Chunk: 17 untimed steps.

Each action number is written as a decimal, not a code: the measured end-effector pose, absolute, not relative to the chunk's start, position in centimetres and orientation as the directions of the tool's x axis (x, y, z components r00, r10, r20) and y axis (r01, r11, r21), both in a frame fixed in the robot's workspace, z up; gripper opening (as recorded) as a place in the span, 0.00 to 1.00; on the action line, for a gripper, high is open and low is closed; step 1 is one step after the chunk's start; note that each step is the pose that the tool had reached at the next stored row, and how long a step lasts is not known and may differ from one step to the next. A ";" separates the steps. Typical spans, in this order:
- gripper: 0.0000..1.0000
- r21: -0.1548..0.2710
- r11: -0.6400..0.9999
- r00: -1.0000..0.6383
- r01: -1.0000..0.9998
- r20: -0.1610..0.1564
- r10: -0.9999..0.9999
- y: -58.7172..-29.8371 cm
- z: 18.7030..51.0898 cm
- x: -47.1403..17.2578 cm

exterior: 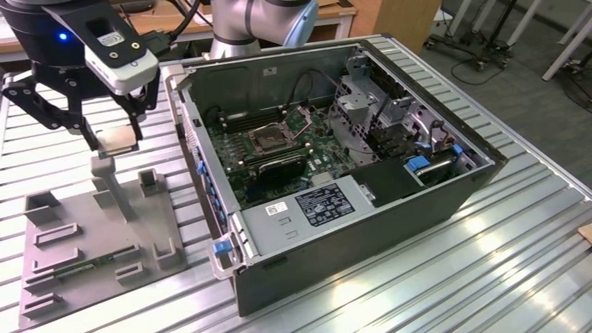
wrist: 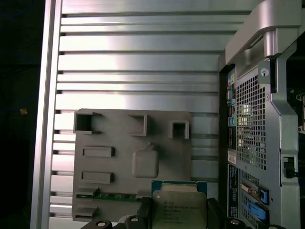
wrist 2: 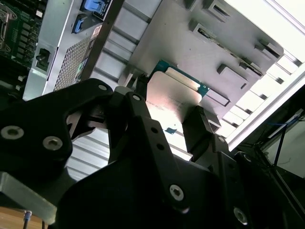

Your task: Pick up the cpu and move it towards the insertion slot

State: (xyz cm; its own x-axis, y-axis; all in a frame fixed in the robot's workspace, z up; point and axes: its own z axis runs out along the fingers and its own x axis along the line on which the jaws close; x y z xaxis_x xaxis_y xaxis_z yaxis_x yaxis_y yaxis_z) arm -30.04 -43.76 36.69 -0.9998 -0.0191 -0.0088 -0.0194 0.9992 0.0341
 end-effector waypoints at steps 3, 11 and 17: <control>0.54 0.034 0.999 -1.000 -0.019 -0.009 -0.019 -43.8 36.7 -29.7; 0.54 0.034 0.999 -1.000 -0.019 -0.009 -0.019 -43.8 36.7 -29.3; 0.54 0.034 0.999 -1.000 -0.019 -0.009 -0.019 -43.8 36.7 -29.2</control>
